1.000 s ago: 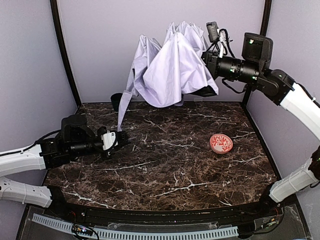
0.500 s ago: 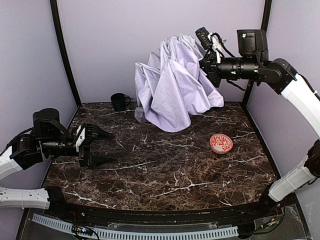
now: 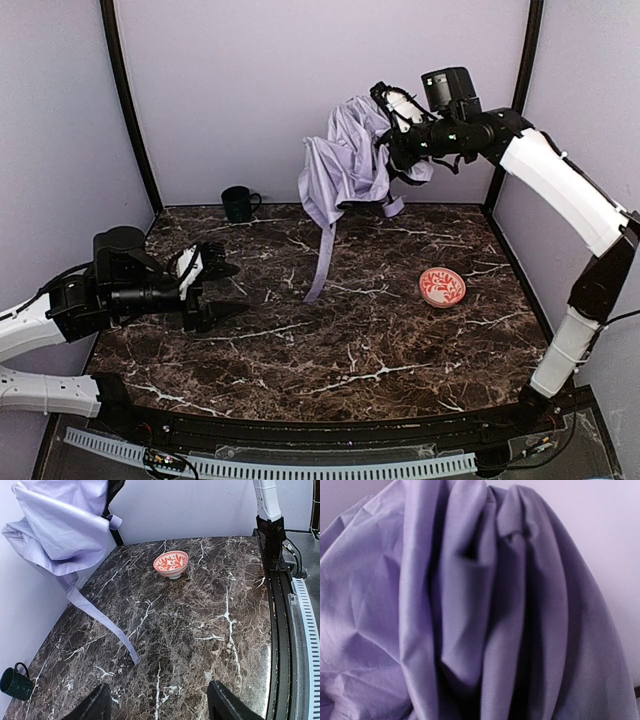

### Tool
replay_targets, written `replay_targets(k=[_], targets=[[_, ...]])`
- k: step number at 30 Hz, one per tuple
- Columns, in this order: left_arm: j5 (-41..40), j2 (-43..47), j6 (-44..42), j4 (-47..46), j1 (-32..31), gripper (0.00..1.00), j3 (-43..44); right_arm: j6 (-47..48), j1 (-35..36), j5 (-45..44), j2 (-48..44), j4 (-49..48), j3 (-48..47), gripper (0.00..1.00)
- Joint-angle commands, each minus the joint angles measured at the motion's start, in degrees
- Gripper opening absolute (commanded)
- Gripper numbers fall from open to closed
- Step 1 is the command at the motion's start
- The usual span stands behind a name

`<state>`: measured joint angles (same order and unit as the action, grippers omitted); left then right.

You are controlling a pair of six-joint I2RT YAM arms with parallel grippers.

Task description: Put away the umbrella

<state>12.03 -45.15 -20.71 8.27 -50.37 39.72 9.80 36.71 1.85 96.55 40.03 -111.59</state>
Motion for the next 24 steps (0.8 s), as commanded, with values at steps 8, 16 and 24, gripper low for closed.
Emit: replay_targets(k=[8,16,24], targets=[[-3.17,-1.20,-1.36,-1.67,0.01,0.67,2.62,8.94,-1.28,-19.15,6.30,-7.21,-14.11,0.00],[-5.27,0.42,-1.24,-0.82,0.01,0.67,-0.27,7.02,5.39,0.65,3.38,-5.71,11.04,0.00],[-2.01,-4.68,-3.73,-2.45,-6.60,0.65,-4.53,9.11,13.01,12.11,16.12,8.56,12.38,0.00]])
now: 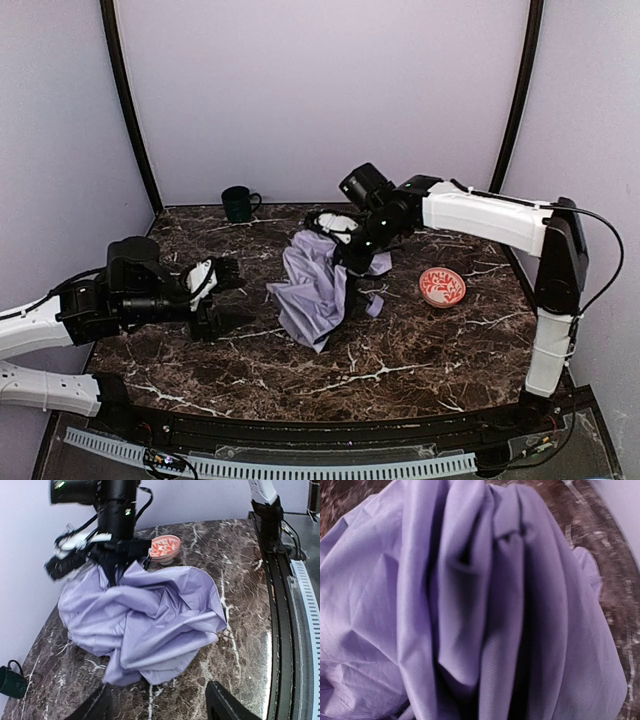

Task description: Put away the umbrella

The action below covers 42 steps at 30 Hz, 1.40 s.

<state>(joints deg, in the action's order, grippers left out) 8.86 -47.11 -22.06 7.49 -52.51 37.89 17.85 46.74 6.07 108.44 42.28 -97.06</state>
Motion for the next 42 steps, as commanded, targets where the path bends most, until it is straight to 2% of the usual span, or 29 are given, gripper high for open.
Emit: replay_targets(k=[1,6,11,16,18,19,21,26,30,33,37,42], targets=[[0.99,-3.42,-3.55,-2.17,-6.04,0.65,-3.41,1.70,3.74,9.03,6.20,8.26,-2.96,0.00],[2.40,-4.85,-7.86,-3.77,-11.77,0.66,-5.44,3.99,7.15,15.07,13.05,14.13,-6.54,0.00],[5.10,-8.30,-13.32,-5.74,-16.22,0.68,-6.91,5.46,7.84,21.17,15.45,14.01,-7.13,0.01],[4.11,-20.23,-14.89,-9.56,-17.95,0.68,-3.56,4.22,7.84,25.37,17.34,12.63,-8.96,0.40],[1.51,-24.06,-14.77,-11.49,-17.97,0.67,-2.65,3.04,7.84,26.62,16.33,10.32,-8.23,0.62],[0.56,-25.70,-15.09,-11.84,-17.98,0.65,-2.32,2.40,7.84,27.17,15.37,8.67,-7.57,0.69],[-0.81,-27.65,-14.99,-12.29,-17.98,0.61,-1.76,0.78,7.84,27.75,12.98,5.77,-6.39,0.76],[-3.29,-28.25,-14.61,-14.29,-17.98,0.52,-2.55,-3.08,7.05,30.47,4.50,-1.49,-4.54,0.80],[-2.36,-28.21,-14.43,-14.11,-17.97,0.42,-3.12,-8.41,4.43,34.85,-2.76,-8.84,0.09,0.82],[-2.08,-28.21,-14.40,-14.32,-17.95,0.38,-3.60,-17.26,1.54,30.43,-8.66,-17.52,7.73,0.81],[-1.64,-28.04,-13.57,-14.80,-17.93,0.38,-4.12,-24.77,-0.28,14.34,-12.43,-21.45,15.82,0.77],[-0.07,-29.00,-13.24,-14.19,-17.97,0.49,-3.62,-27.94,0.95,17.41,-9.08,-25.44,22.43,0.66]])
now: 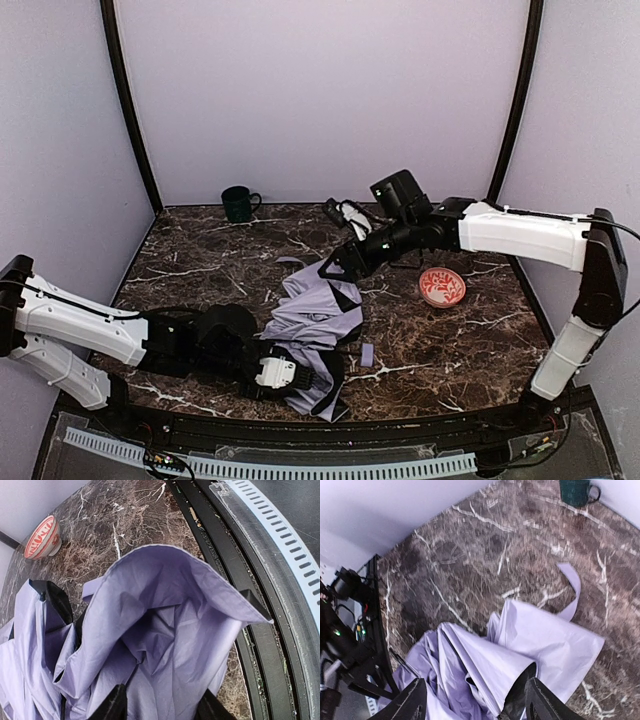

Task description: Put away the umbrella

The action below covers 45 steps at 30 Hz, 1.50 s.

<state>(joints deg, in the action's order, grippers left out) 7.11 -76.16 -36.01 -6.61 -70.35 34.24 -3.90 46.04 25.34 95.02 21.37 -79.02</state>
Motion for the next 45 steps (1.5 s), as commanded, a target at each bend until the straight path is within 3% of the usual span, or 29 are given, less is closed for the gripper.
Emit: replay_targets(k=[1,7,10,15,22,24,27,29,34,45], targets=[[1.89,-0.05,0.88,1.14,-0.18,0.51,0.83,-6.69,2.00,-1.08,6.05,-5.01,4.67,0.64],[0.77,3.17,0.34,9.41,-5.77,0.61,7.47,-7.18,5.22,0.65,17.98,-6.93,2.46,0.58],[3.14,3.62,0.49,5.67,-7.54,0.72,6.82,-7.52,5.37,1.66,20.33,-8.03,3.15,0.54],[-1.13,-4.45,-1.13,-1.94,-7.66,0.73,5.45,-7.58,5.33,4.04,21.57,-9.47,5.47,0.52],[-4.34,-13.48,0.98,-8.72,-7.67,0.56,12.90,-8.35,5.50,6.79,24.87,-11.89,5.19,0.50],[-6.21,-15.41,2.12,-9.80,-7.69,0.42,14.68,-9.77,5.84,7.45,25.52,-14.27,5.66,0.48],[-11.38,-17.80,3.36,-9.98,-7.70,0.12,17.11,-11.30,6.44,7.48,26.57,-14.80,5.06,0.45],[-13.00,-17.64,4.38,-6.79,-7.62,0.01,19.24,-10.57,6.86,7.89,26.57,-14.81,5.44,0.44],[-15.35,-12.24,6.07,-5.69,-5.35,0.00,19.05,-5.54,7.21,8.01,26.35,-9.03,5.47,0.38],[-12.82,-5.22,24.59,-11.43,8.89,0.00,7.86,1.80,6.94,23.06,25.86,-6.88,7.57,0.36]])
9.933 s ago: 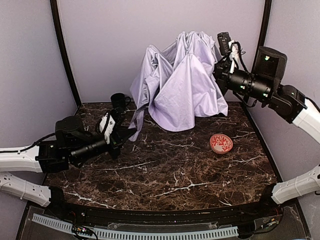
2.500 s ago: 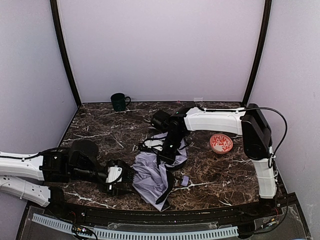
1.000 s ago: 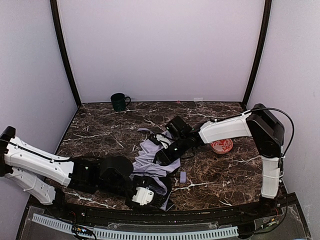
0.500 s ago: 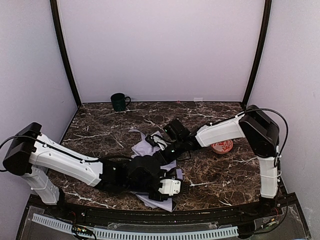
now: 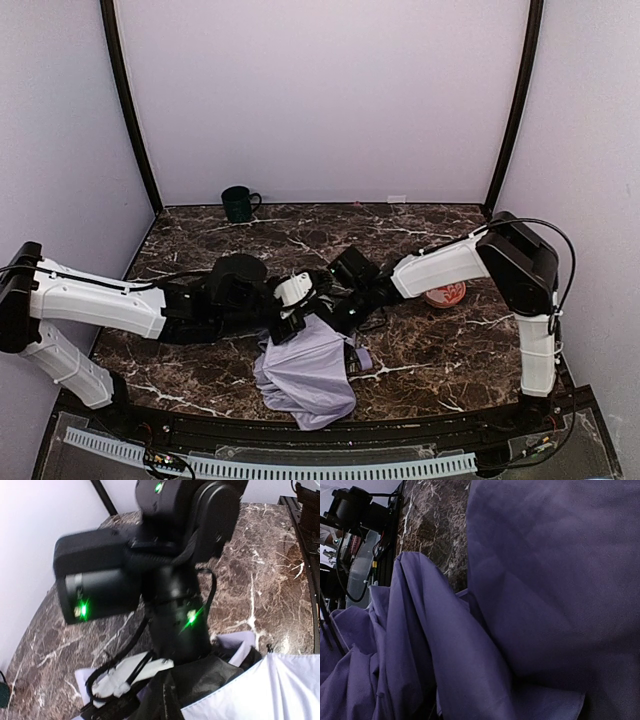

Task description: Put away the umbrella

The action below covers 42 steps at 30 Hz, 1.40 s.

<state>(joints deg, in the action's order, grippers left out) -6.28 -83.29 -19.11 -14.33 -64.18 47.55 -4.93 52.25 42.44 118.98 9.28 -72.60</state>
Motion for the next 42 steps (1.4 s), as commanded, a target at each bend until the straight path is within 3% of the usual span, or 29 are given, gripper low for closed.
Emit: replay_targets(k=[1,9,14,19,24,28,31,37,38,39,42], targets=[[0.53,1.65,8.57,-5.22,3.93,0.00,-7.11,2.57,0.60,6.26,2.22,5.10,0.85,0.36],[-2.15,-4.08,14.93,-3.20,5.82,0.00,-11.19,-7.86,-3.82,0.55,-1.75,-5.94,5.98,0.37],[-2.85,-7.75,15.50,-7.09,7.03,0.00,-13.41,-15.44,-5.78,-3.31,-8.84,-11.82,12.07,0.47],[-1.22,-12.59,15.12,-7.15,8.01,0.00,-12.81,-16.63,-6.15,-11.87,-16.09,-6.75,14.34,0.58],[1.75,-15.29,14.87,-7.17,8.20,0.00,-11.65,-11.76,-6.32,-23.71,-24.87,3.61,14.43,0.60],[3.86,-15.88,14.81,-8.33,8.35,0.00,-12.07,-5.60,-5.84,-22.52,-31.82,5.89,13.75,0.59],[3.80,-16.45,14.72,-7.39,8.62,0.00,-10.89,-4.51,-1.94,-17.81,-35.99,5.24,13.45,0.61],[3.90,-15.26,13.71,-5.79,8.90,0.00,-9.70,-20.68,12.55,-31.19,-37.53,3.06,16.94,0.68],[4.22,-15.23,13.36,-5.66,8.90,0.00,-9.60,-23.40,13.36,-31.50,-36.55,2.50,17.30,0.70],[4.22,-15.40,13.31,-5.67,8.98,0.00,-9.58,-25.02,14.06,-31.65,-35.28,2.93,16.95,0.78],[4.31,-16.16,13.66,-5.82,9.07,0.00,-9.75,-26.13,15.06,-33.01,-31.63,5.89,13.66,0.82]])
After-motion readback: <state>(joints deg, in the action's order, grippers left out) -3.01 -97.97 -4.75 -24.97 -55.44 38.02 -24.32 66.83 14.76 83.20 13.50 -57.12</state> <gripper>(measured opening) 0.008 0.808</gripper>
